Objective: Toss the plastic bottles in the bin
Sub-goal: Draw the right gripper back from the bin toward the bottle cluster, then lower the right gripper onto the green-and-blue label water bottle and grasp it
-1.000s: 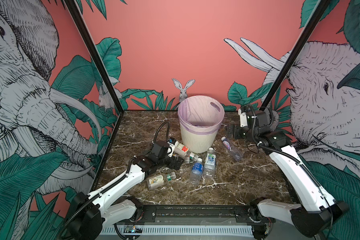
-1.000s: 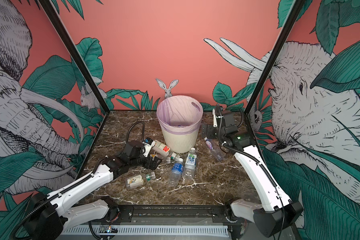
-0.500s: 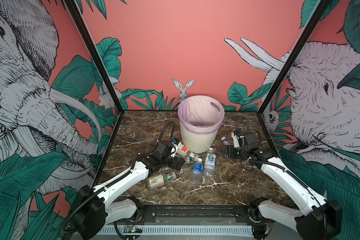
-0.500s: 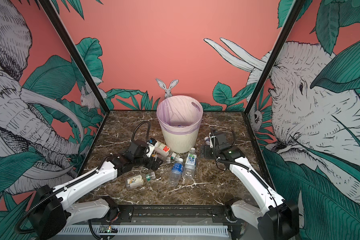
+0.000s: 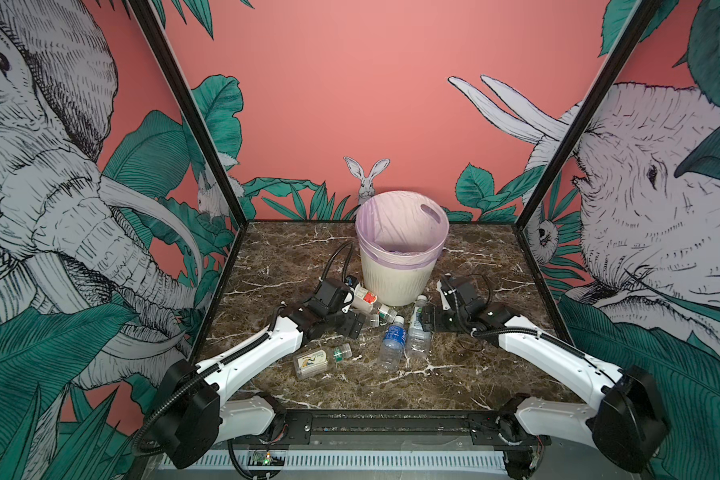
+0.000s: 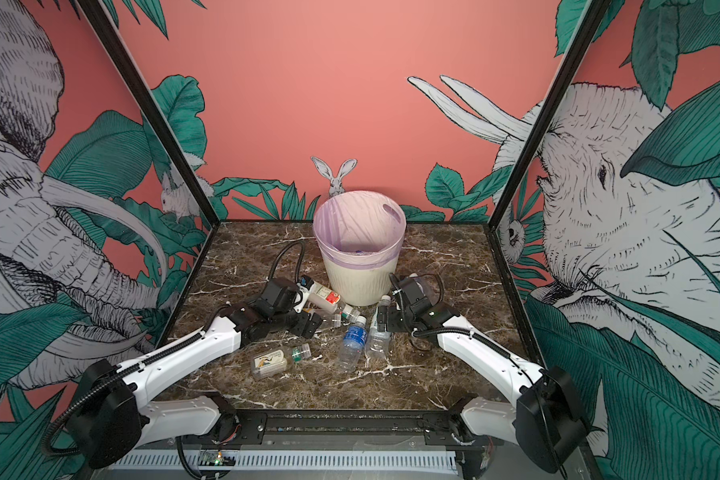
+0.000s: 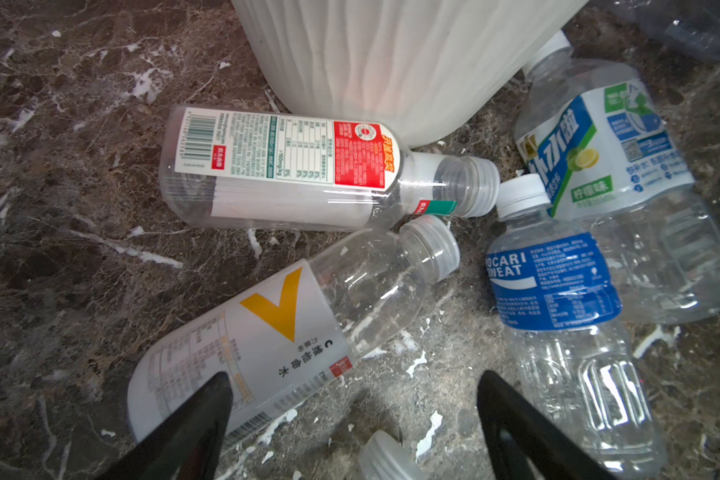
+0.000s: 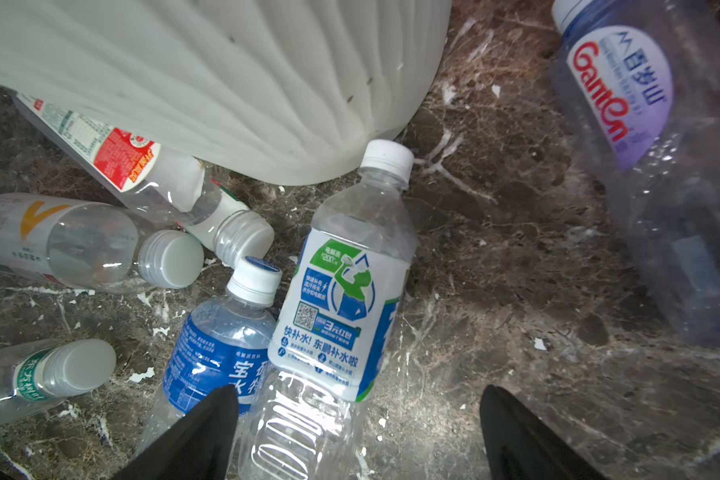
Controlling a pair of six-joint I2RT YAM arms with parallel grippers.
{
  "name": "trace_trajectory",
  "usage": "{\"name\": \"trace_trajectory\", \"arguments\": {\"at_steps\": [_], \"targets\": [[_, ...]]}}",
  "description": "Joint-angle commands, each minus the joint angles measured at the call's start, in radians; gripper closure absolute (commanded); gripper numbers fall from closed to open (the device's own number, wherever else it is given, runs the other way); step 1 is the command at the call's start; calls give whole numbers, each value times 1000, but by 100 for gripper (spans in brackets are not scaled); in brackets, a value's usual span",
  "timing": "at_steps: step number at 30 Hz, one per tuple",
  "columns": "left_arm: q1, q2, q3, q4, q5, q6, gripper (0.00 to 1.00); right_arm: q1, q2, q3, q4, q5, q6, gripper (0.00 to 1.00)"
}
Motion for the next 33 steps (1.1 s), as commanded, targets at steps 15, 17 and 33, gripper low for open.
{"name": "trace_trajectory", "arguments": {"at_steps": [15,17,33], "targets": [[101,-55,-83,67,59,-27,7,61,165,8,104,51,70,7],[109,-58,-90,75,57,-28,7,61,181,12,94,54,61,7],[125,-58,-117,96,64,-30,7,61,197,22,-21,113,-42,10]]}}
